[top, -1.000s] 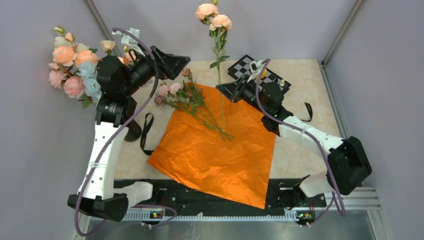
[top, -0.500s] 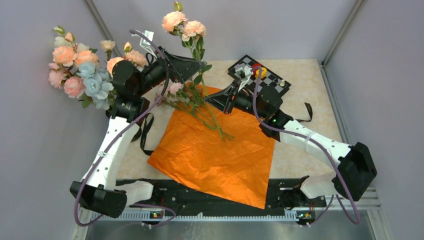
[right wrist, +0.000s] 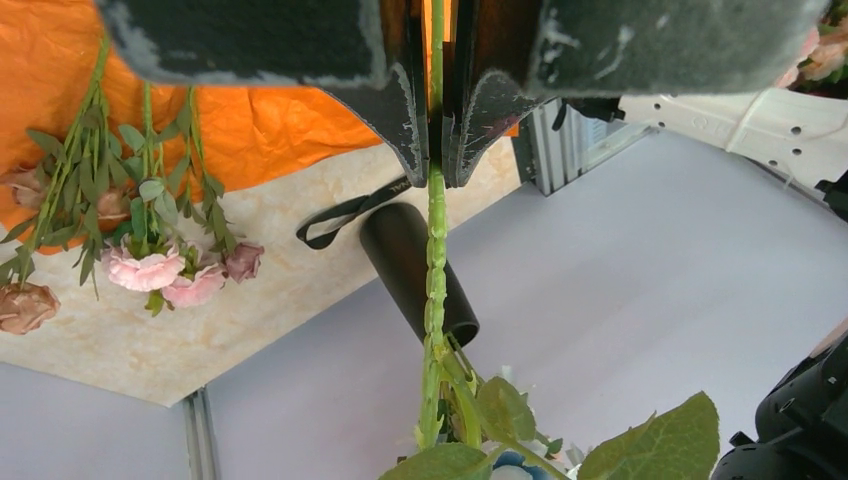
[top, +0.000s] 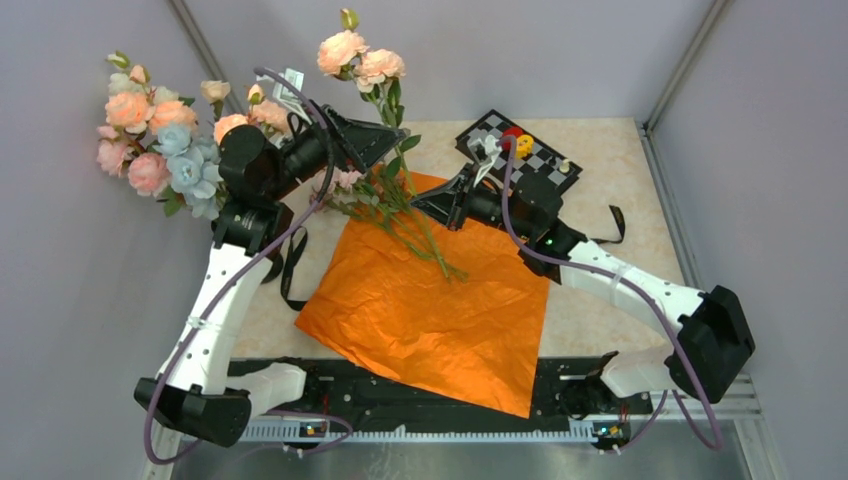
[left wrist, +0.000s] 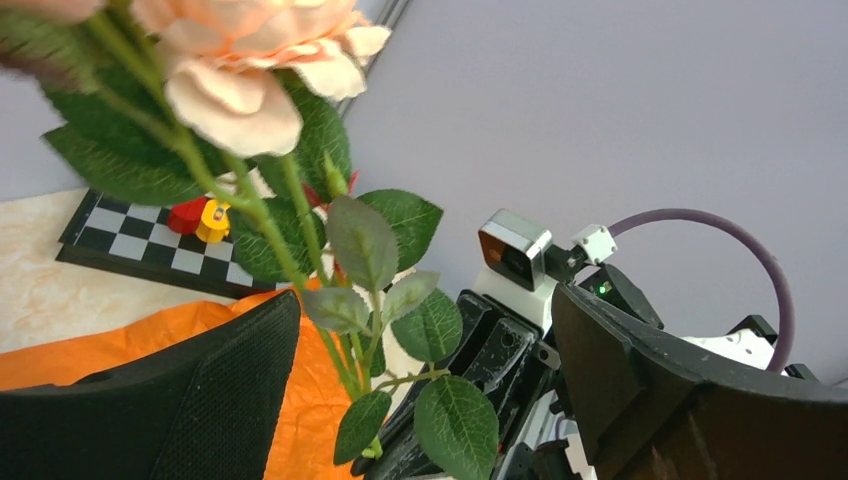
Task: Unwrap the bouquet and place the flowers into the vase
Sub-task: Pick up the fake flower from the wrapping paper.
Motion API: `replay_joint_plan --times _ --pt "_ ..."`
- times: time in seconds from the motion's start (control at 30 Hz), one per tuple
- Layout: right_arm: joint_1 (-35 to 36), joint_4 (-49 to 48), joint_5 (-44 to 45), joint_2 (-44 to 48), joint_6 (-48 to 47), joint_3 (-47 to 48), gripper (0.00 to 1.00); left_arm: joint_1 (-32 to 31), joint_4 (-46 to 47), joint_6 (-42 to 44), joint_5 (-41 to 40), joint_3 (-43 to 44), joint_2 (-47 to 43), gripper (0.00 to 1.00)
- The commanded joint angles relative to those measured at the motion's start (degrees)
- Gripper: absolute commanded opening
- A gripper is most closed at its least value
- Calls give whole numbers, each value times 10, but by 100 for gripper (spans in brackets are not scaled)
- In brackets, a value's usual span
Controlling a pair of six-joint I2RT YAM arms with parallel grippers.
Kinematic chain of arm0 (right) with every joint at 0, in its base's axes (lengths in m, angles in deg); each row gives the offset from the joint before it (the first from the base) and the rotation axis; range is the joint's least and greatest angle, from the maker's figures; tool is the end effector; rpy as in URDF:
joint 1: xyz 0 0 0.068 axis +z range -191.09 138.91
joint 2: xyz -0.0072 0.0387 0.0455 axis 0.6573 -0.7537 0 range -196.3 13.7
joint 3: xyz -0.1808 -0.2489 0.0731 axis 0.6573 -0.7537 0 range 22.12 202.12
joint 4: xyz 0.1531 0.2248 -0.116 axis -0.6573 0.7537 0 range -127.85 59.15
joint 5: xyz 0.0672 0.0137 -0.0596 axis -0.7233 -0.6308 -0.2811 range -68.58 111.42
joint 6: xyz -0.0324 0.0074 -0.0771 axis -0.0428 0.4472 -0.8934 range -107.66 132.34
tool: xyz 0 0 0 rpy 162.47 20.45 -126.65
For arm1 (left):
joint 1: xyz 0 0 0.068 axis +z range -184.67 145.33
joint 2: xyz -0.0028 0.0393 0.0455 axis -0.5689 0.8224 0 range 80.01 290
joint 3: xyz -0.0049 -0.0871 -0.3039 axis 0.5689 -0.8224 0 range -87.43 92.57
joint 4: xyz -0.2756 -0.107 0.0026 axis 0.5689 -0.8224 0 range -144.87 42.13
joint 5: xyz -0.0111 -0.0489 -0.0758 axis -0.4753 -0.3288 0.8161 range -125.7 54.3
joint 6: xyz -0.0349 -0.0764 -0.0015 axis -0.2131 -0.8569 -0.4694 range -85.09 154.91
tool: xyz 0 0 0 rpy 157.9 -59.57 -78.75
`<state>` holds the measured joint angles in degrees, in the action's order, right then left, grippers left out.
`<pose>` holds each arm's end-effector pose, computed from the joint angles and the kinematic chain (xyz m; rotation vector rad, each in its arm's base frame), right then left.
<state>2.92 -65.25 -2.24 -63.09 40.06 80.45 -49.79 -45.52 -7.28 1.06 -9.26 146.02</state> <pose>0.2490 0.2818 0.4038 -0.5846 1.4539 1.3011 0.2642 -0.1171 0.5466 0.2502 1.4653 -1.2442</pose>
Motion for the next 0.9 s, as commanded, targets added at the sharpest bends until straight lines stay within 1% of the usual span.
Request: replay_joint_plan --times 0.0,0.17,0.33,0.4,0.57,0.7,0.87 --pt "10 -21 9 36 -27 24 0 -1 -20 24 -18 11 -17 99" --pt "10 -23 -13 35 -26 26 0 -1 -21 14 -18 13 -7 99" --pt "13 -16 -48 32 -30 36 0 -1 3 -6 -6 15 1 98" --pt "14 -10 -57 29 -31 39 0 -1 12 -10 -4 16 1 91" --pt "18 -15 -65 27 -23 36 0 -1 15 -13 -17 15 -4 65" --pt "18 -17 -63 26 -21 34 0 -1 18 -15 -24 10 -9 52" --pt "18 -15 -55 24 -19 33 0 -1 19 -15 -26 9 -11 30"
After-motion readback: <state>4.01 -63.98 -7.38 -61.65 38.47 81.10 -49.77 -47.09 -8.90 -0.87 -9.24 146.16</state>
